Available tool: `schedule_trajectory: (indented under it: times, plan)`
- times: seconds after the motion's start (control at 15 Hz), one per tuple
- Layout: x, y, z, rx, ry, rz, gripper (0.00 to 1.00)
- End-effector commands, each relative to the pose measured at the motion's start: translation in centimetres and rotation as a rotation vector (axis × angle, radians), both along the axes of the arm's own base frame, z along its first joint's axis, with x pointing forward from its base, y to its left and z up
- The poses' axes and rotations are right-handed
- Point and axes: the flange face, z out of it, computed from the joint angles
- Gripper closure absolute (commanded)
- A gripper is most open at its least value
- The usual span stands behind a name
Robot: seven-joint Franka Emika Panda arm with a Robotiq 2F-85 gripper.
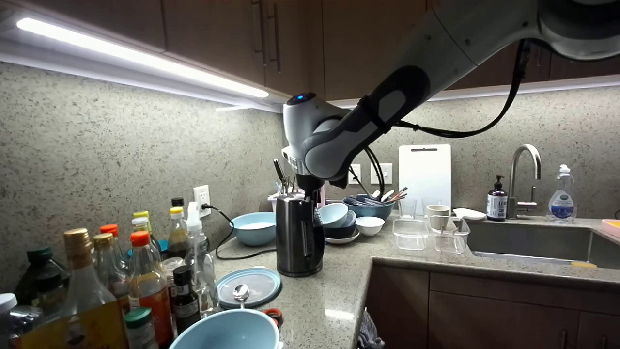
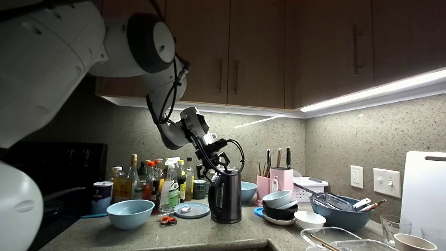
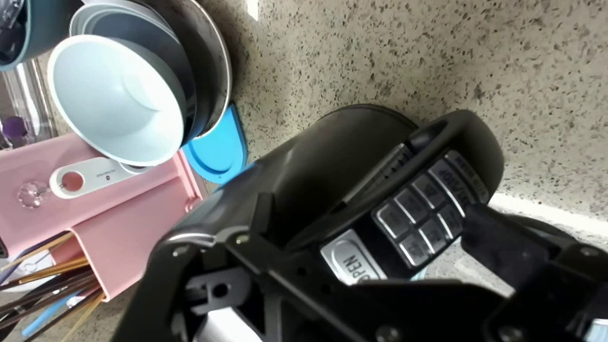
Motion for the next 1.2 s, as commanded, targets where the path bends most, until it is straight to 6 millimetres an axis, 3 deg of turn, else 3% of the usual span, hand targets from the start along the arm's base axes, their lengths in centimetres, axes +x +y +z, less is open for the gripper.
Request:
schedule_trajectory:
  times: [0.0, 0.47, 0.73, 1.0, 1.13]
  plan:
    - [-1.2, -1.4, 0.1, 0.023, 0.02, -0.059, 0.0]
    - [-3.1, -1.2, 2.2, 0.041, 0.04, -0.062, 0.0]
    - [-4.7, 0.9, 2.6, 0.14, 0.139, -0.065, 0.0]
    - [-4.6, 1.4, 3.7, 0.107, 0.096, -0.025, 0.0]
    - [-4.7, 0.6, 3.9, 0.109, 0.189, 0.076, 0.0]
